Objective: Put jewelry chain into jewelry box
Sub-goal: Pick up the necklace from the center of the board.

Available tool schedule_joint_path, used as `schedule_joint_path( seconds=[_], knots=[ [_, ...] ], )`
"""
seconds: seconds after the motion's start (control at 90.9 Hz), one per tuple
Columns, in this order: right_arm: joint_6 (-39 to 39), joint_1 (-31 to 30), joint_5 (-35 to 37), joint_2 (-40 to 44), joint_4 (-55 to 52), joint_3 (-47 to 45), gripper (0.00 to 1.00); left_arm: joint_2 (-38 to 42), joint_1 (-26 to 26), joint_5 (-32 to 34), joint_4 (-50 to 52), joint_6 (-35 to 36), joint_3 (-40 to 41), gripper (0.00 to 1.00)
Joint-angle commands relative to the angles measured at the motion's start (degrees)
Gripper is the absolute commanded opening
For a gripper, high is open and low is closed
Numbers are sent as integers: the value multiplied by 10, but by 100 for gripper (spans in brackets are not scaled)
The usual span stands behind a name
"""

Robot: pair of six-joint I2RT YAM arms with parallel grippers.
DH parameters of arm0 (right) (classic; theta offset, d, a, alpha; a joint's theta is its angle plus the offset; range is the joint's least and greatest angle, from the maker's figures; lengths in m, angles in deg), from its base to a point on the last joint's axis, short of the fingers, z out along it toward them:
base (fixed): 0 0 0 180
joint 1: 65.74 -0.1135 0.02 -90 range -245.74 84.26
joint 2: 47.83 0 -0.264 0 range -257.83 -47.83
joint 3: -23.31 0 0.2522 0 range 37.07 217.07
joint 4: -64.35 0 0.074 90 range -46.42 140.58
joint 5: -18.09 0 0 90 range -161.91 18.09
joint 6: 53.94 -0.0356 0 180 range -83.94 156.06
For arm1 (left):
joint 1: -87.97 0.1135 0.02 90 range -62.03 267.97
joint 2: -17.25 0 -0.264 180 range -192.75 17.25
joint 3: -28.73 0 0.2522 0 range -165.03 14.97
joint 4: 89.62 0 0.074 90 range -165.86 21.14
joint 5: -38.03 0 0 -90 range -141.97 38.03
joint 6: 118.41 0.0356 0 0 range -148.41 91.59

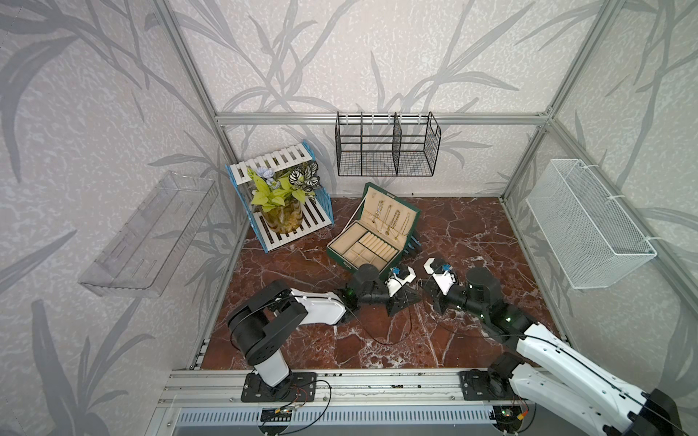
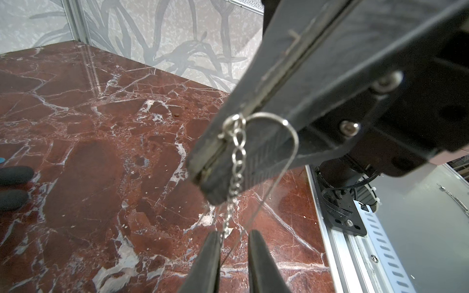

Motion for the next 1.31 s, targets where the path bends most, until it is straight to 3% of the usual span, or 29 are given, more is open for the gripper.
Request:
schedule_joint_path(
  seconds=[0.0,0.561,0.891,1.1,1.298],
  knots=[
    [-8,-4,7,8,2,10,0,-11,-4,-11,-4,13,-21,22],
    [-11,-4,16,23,-2,11,0,-70,-8,-19,-46,-3,-23,17],
    [-26,-4,46,26,-10,-2,0,-25,-8,55,-88,-32,31,0],
    [-72,-4,123,9,-9,-40,0,91,-4,121,80,-17,59,0],
    [-108,-4,105,-44,57,-82,2,140,0,127,291,19,-13,0]
  ],
)
